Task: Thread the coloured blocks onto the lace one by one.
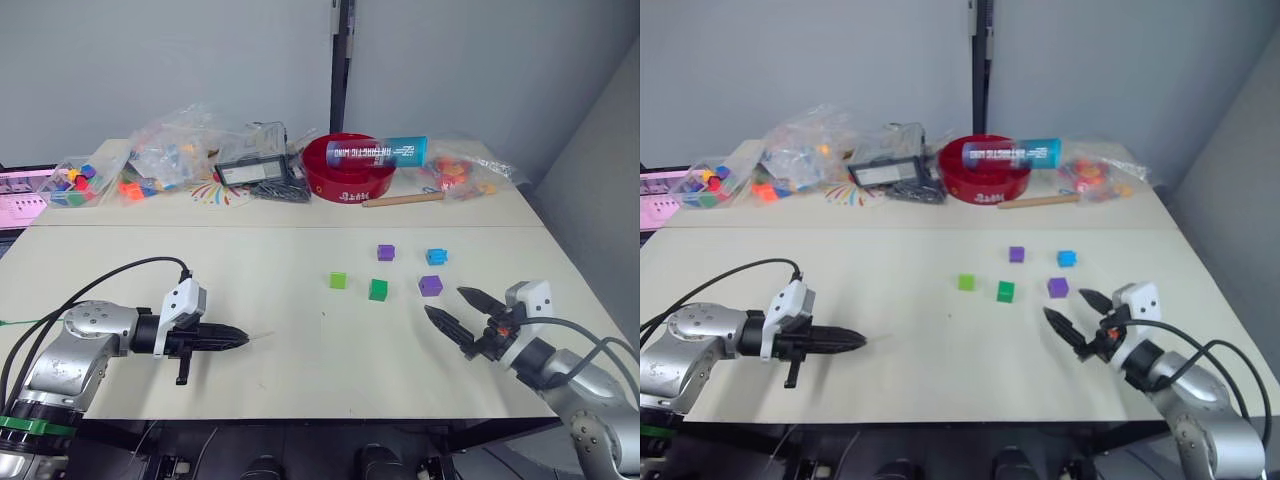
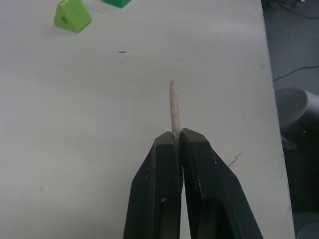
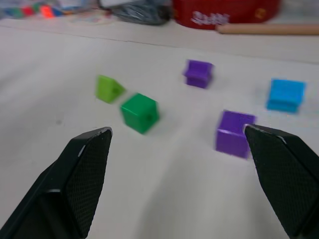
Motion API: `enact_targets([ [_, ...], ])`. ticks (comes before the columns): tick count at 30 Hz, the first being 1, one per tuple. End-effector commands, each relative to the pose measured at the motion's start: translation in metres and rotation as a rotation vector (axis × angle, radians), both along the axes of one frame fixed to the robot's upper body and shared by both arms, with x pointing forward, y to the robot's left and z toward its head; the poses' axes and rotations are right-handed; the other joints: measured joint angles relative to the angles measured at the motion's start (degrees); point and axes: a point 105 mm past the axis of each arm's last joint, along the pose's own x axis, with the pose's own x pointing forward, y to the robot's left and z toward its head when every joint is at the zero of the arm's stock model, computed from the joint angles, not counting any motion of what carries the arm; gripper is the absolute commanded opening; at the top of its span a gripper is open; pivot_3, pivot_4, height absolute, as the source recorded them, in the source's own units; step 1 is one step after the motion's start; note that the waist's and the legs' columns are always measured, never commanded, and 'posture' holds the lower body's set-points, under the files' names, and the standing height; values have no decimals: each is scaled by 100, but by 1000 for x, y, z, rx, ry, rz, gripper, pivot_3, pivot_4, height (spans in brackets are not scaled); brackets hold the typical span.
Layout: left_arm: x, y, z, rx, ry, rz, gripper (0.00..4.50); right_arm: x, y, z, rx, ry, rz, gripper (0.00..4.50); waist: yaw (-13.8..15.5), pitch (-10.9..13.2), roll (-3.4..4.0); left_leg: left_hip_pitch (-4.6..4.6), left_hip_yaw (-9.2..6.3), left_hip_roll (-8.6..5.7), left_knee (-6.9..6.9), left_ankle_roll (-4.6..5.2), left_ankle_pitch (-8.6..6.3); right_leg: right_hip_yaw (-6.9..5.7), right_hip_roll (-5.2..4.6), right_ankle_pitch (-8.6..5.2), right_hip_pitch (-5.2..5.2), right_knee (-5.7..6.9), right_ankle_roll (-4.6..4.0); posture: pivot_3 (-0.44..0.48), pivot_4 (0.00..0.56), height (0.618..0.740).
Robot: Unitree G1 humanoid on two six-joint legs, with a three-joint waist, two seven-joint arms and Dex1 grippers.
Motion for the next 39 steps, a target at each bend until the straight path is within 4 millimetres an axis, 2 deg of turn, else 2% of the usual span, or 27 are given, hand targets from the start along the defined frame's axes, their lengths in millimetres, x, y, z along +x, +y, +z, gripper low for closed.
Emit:
enact_targets([
  [1,-4,-2,5,12,-25,-12,31,12,-2,4,-44,-68,-131,4500,-14,0,0,0,0,2,0,0,0,1,2,0,-1,2,-1,0,150,731],
  [7,-4,-6,7,17,-40,-17,31,22,14,0,-16,-112,-237,4500,12,0,0,-1,-1,3,0,0,0,1,4,-1,-2,1,-3,0,150,731],
  [10,-4,-7,8,18,-43,-20,31,30,21,10,21,-164,-272,4500,12,0,0,-2,-1,1,0,0,0,1,1,-1,-2,0,-3,0,150,731],
  [15,-3,-7,7,25,-46,-18,31,51,17,27,28,-185,-330,4500,-5,1,1,1,-2,5,-1,0,0,1,8,-1,-3,4,-4,0,150,731],
  [22,-3,-5,7,22,-51,-6,31,59,28,24,13,-151,-329,4500,6,1,1,-4,-3,3,-2,0,0,0,5,0,-5,2,-4,0,150,731],
  [32,-4,-5,7,25,-57,-3,31,63,21,-13,-30,-18,-441,4500,-2,1,1,-3,-4,5,-2,1,0,1,8,0,-7,3,-5,0,150,731],
  [39,-5,-3,8,33,-63,5,31,73,27,-25,-2,11,-444,4500,-16,1,1,-3,-4,5,-2,0,0,1,8,0,-8,3,-5,0,150,731],
])
